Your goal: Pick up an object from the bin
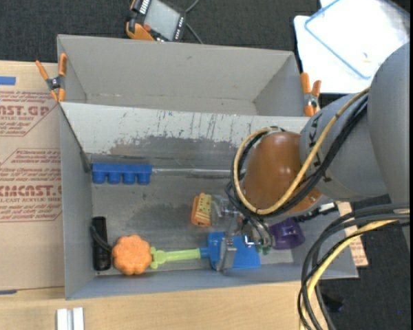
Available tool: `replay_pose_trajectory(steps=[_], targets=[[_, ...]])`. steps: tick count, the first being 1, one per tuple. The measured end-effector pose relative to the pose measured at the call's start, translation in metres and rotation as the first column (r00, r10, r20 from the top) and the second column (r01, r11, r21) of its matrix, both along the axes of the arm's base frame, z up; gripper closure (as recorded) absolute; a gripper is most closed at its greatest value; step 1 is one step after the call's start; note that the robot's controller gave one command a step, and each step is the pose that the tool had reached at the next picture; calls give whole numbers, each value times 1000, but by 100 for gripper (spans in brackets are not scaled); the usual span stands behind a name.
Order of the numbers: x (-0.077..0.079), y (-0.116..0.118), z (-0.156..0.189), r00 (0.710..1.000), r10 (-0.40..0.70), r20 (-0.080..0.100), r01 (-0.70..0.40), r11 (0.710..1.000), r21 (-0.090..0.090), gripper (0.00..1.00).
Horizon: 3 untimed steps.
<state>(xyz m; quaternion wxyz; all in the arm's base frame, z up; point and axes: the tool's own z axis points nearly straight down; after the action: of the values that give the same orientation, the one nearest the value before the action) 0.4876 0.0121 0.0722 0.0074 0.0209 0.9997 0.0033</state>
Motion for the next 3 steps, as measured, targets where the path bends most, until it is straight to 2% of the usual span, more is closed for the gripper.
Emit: replay_pose_trajectory(steps=[1,2,3], targets=[[0,3,2,984,179,8,-179,984,-5,0],[1,2,1,1000,12,4,-12,1000,2,0],[1,4,2,985,173,10,-173,985,-4,100]])
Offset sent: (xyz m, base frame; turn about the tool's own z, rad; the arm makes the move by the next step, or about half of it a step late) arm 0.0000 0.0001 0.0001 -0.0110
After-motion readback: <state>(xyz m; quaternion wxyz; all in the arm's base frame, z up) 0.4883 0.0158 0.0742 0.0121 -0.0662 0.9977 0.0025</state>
